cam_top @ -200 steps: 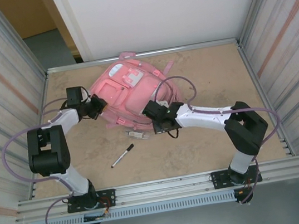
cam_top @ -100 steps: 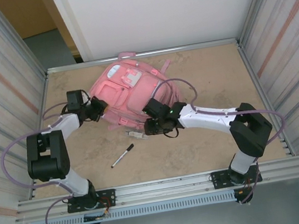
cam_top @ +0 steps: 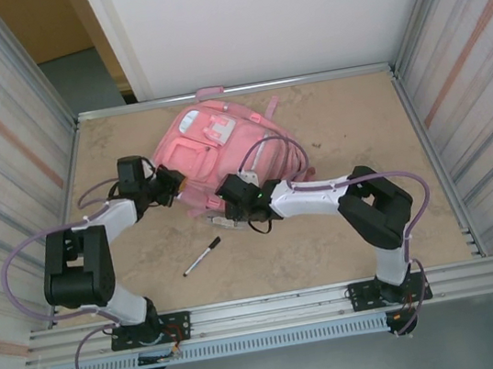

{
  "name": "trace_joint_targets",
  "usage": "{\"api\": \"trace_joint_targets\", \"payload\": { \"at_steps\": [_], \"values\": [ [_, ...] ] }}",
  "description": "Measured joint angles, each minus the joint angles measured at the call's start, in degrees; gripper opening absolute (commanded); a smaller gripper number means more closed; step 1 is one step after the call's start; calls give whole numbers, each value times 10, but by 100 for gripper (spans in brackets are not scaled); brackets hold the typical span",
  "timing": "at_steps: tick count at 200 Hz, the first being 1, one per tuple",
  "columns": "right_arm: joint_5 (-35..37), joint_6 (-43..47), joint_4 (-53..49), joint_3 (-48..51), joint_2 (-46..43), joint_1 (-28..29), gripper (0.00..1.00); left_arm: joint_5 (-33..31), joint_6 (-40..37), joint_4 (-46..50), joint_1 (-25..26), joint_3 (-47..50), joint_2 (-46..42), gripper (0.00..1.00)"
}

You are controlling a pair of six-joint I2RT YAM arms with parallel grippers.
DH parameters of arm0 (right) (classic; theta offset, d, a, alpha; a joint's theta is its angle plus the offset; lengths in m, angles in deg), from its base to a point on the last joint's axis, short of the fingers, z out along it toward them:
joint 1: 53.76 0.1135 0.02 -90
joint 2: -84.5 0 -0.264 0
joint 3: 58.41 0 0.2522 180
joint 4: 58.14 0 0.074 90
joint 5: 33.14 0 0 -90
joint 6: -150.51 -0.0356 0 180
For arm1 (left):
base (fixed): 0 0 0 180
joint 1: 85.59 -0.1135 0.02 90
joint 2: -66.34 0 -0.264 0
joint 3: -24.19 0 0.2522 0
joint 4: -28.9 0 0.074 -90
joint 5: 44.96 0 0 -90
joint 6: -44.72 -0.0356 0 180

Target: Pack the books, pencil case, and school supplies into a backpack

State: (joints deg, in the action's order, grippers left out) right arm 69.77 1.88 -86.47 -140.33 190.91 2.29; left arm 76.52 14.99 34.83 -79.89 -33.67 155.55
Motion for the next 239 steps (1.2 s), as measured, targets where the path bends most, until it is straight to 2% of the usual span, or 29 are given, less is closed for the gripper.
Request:
{"api": "trace_joint_targets", "payload": {
  "at_steps": [62,114,156,195,210,239],
  "values": [
    [23,19,10,0,2,-9,0,2,-2,-1,1,0,0,0],
    [19,61,-25,0,-43,-14,0,29,-24,19,-13,-9,9,0],
    [-9,130,-94,-2,-85,-43,0,59,-52,52,-16,-38,31,0],
    [-23,231,-160,-5,-109,-91,0,96,-76,77,-25,-93,81,0],
    [-11,267,-201,0,-125,-127,0,99,-93,96,-43,-133,109,0],
    [-47,341,-192,-1,-138,-179,0,137,-130,143,-61,-219,172,0]
  ]
}}
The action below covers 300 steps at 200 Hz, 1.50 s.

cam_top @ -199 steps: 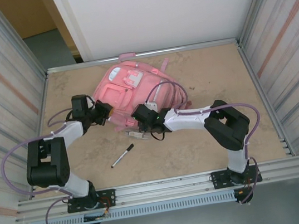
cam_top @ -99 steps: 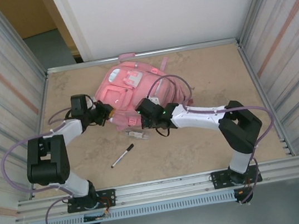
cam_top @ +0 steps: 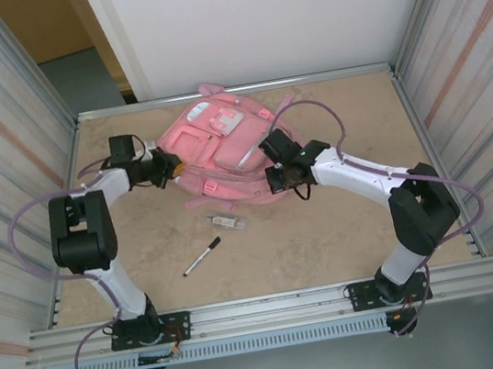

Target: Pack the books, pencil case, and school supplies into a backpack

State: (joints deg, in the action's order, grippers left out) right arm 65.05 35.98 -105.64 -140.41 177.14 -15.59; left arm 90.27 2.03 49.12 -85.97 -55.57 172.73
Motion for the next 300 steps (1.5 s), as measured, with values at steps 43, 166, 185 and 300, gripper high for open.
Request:
{"api": "trace_joint_targets", "payload": {
  "at_steps": [43,166,185,300],
  "values": [
    [-53,65,-23,-33,-4,-12,0,13,-52,35,-5,-147,113,34],
    [-151,87,-90,-90,0,7,0,-209,-2,40,208,100,-201,59],
    [-164,88,-87,-90,8,16,0,-237,28,30,248,104,-203,59],
    [-217,119,-85,-91,37,-1,0,-326,73,3,284,104,-196,0]
  ]
}}
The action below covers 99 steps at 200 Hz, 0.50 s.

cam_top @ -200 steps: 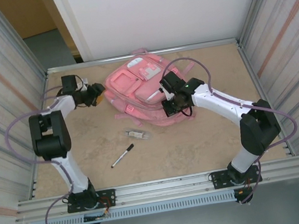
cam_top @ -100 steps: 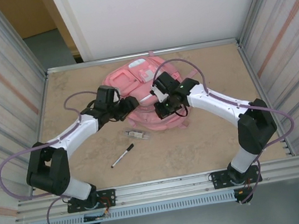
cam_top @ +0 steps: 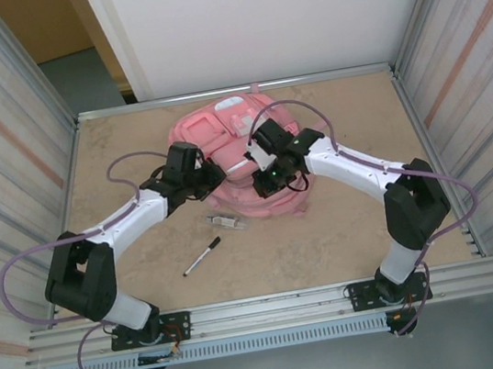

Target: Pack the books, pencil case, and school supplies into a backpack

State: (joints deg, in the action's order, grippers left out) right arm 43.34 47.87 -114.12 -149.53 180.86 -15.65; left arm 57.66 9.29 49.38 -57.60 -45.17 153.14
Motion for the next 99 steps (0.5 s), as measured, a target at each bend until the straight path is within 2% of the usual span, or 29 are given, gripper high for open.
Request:
{"api": "trace_joint_targets", "payload": {
  "at_steps": [46,79,91,95,99],
  "values": [
    [65,23,-10,17,0,-74,0,134,-85,58,-97,-73,65,0],
    [99,25,-7,17,0,-82,0,235,-150,116,-168,-175,163,1],
    [92,26,-2,13,0,-74,0,256,-167,128,-193,-217,201,25],
    [91,26,0,12,0,-71,0,259,-170,128,-200,-226,209,36],
    [91,26,0,9,0,-65,0,257,-171,122,-207,-233,216,41]
  ]
}}
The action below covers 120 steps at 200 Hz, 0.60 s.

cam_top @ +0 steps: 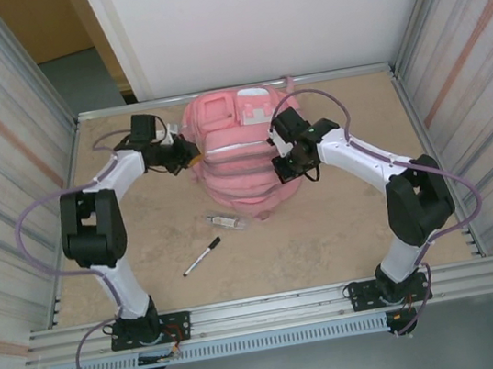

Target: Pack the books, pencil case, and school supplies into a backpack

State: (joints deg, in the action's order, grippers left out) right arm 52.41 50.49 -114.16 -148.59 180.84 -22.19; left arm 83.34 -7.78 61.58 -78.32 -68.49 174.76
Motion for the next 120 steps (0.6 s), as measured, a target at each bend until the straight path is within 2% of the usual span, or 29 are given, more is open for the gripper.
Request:
{"api": "trace_joint_targets", "payload": {
  "at_steps": [16,29,48,68,87,104,120],
  "values": [
    [-2,-1,-13,-9,1,15,0,-12,4,-29,-34,3,2,50],
    [-8,-4,-25,-22,7,24,0,-36,9,-45,-58,23,-19,52],
    [-21,-15,-32,-50,27,41,0,-60,22,-61,-57,70,-71,53],
    [-38,-16,-32,-75,49,66,0,-83,50,-77,-19,152,-153,57],
    [-51,-16,-28,-97,68,91,0,-114,82,-84,47,219,-217,59],
    [-63,-16,-22,-112,77,107,0,-137,111,-85,104,249,-243,61],
    [-77,-17,-15,-117,79,117,0,-163,129,-87,137,254,-245,61]
  ]
}}
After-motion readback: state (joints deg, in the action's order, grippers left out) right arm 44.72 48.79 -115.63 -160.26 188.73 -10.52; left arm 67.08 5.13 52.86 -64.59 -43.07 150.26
